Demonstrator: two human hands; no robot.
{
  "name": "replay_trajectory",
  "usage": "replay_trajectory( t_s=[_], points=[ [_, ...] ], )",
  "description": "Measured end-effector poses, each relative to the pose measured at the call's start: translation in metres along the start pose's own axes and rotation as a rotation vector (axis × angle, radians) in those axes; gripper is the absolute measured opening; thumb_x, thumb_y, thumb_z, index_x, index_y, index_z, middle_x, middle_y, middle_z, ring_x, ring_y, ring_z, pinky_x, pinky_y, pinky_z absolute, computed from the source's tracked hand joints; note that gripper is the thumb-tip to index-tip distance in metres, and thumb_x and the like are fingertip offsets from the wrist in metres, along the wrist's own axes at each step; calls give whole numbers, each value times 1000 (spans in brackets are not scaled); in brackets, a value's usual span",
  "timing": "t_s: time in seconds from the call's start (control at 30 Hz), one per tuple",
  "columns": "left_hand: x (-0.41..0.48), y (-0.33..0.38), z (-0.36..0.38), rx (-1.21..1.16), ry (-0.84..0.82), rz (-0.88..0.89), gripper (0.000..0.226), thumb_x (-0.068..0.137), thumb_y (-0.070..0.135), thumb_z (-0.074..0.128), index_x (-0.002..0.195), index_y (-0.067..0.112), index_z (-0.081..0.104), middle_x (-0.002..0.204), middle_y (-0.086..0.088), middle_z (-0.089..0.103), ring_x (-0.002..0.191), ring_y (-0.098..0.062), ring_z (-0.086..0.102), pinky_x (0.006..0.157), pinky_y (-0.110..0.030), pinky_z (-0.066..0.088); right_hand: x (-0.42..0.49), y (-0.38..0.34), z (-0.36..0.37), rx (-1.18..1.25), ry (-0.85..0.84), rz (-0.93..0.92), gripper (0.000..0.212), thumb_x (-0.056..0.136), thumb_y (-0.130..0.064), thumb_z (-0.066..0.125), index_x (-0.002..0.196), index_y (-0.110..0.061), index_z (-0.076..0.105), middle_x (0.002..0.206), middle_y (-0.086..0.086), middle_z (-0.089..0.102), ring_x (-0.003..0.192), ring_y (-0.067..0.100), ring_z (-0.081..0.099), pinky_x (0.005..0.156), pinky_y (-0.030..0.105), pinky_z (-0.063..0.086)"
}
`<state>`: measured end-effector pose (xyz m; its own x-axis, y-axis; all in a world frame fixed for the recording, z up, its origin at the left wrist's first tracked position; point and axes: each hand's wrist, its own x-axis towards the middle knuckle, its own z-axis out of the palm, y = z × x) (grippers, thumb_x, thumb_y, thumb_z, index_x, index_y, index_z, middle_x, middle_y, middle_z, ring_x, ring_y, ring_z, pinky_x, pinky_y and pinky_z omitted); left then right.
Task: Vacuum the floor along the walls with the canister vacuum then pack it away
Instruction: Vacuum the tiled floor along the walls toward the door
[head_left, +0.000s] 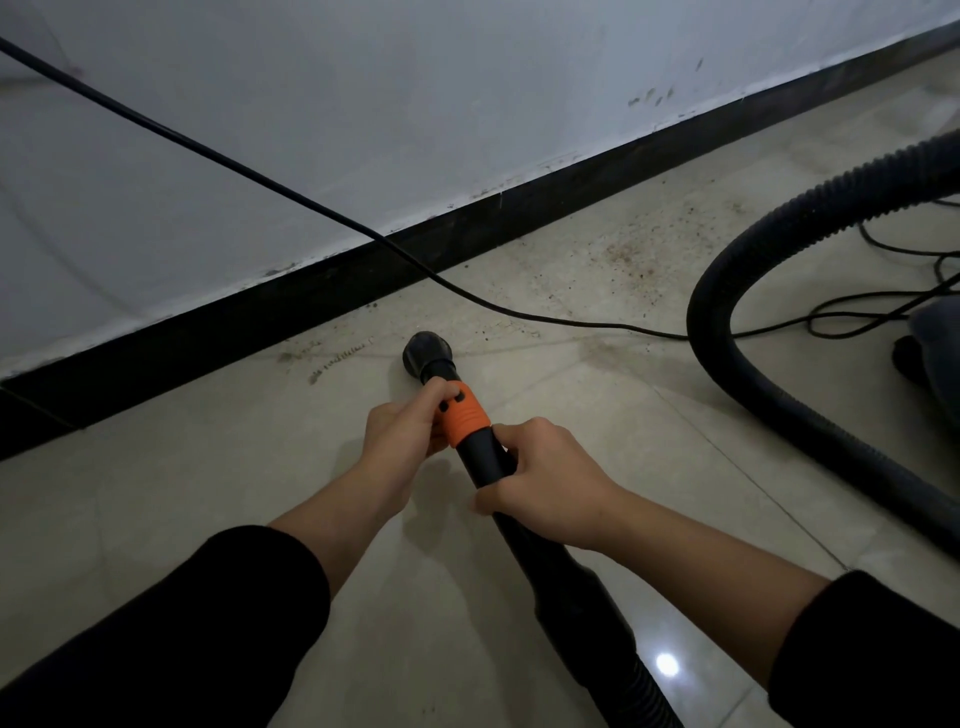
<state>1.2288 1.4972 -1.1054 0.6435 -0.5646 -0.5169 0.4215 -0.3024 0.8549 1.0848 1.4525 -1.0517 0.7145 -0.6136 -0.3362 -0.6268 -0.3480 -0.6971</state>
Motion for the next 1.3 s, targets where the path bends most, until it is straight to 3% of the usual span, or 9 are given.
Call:
replay_trajectory(
  t_s=[0.17,0.5,0.83,1.0,1.2,1.3],
  points=[
    [2,-1,16,-2,-14,-4,29,78,25,73,95,2,68,98,-18,69,89,-26,68,78,-34,58,-3,9,-8,31,24,30,21,68,-17,77,74,-16,57,63,1,57,54,16,55,51,26,45],
    [4,-4,45,25,-65,-2,31,77,28,74,93,2,69,95,-17,70,84,-24,69,77,-33,57,-7,28,-22,71,73,82,23,66,-19,78,82,-12,63,68,6,62,62,25,65,64,45,58],
    [8,-3,69,12,-119,-9,27,76,28,75,89,4,71,87,-13,70,78,-20,69,76,-31,58,-9,38,-33,80,144,131,22,67,-17,77,83,-13,62,72,11,65,65,29,66,64,45,58],
    [9,0,76,4,-144,-12,23,77,27,76,83,5,70,91,-17,71,83,-23,68,81,-32,58,-5,39,-38,130,144,140,18,71,-12,76,84,-13,63,69,7,62,60,22,62,57,32,53],
    [16,3,72,7,-114,-8,27,73,32,79,84,8,72,99,-19,72,96,-29,70,89,-39,57,5,40,-41,175,116,129,20,72,-10,76,89,-12,66,73,10,64,61,23,62,59,33,53],
    [18,6,68,-21,-113,-15,41,61,39,80,86,7,72,100,-19,72,96,-29,70,89,-40,57,11,37,-39,188,109,122,21,71,-10,75,90,-9,67,72,9,62,60,22,60,60,34,52]
  ],
)
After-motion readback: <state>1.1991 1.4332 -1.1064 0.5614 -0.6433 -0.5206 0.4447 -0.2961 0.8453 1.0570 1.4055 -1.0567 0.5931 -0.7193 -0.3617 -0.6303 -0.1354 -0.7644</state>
